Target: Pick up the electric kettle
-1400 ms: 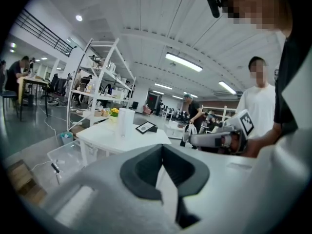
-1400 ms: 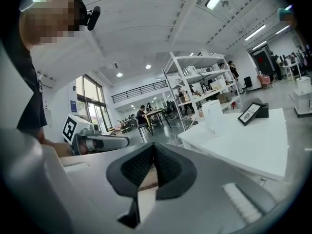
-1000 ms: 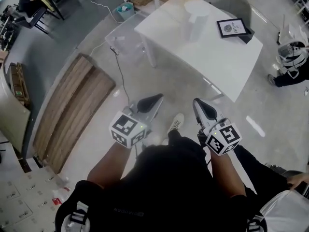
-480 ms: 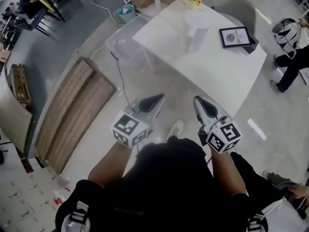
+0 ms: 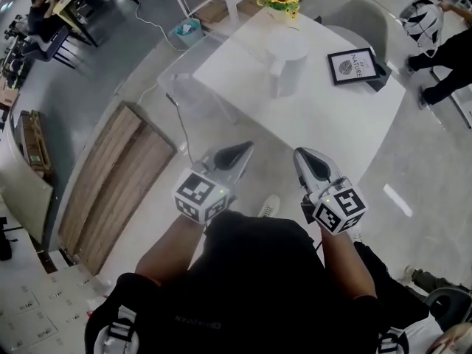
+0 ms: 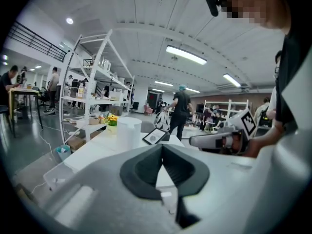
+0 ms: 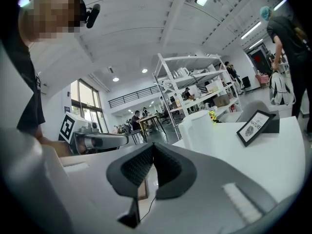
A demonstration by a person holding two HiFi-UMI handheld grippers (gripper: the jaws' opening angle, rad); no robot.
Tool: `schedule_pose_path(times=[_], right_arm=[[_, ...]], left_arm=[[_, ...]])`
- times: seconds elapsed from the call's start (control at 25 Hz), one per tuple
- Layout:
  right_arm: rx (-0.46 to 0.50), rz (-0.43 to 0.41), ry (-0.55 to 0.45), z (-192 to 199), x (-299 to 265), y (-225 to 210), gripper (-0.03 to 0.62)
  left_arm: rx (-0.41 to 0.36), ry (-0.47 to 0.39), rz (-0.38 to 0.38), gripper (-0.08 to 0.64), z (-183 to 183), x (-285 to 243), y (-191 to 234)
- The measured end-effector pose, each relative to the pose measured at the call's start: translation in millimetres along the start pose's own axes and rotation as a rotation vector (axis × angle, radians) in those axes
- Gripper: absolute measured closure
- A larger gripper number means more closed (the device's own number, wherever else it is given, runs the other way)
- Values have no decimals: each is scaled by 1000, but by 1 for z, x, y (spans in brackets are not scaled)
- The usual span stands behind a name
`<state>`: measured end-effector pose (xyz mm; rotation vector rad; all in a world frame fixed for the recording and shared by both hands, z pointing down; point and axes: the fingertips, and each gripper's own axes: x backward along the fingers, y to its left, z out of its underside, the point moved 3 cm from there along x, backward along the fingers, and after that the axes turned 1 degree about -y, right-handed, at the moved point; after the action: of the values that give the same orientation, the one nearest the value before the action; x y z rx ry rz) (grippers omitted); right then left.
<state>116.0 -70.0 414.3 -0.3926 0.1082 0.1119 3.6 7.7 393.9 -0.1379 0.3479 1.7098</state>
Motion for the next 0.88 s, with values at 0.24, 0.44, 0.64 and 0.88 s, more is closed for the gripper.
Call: schedule_pose_path(times=[0.24,0.44,0.64,0.88], right_arm=[[-20,17,-24,-7,3,-13,586],[-26,39,-42,-9,6,-29,586],[-21,53,-52,-10,2,-39,586],[-12,79,-58,-18,-10,-43,586]], left_arm=[[-22,22,7,557,-8,-17,4],[-41,24,17,557,-14,-31,5],[-50,25,28,557,-12,-41,11],[-45,37,52,557,-16,-47,30]])
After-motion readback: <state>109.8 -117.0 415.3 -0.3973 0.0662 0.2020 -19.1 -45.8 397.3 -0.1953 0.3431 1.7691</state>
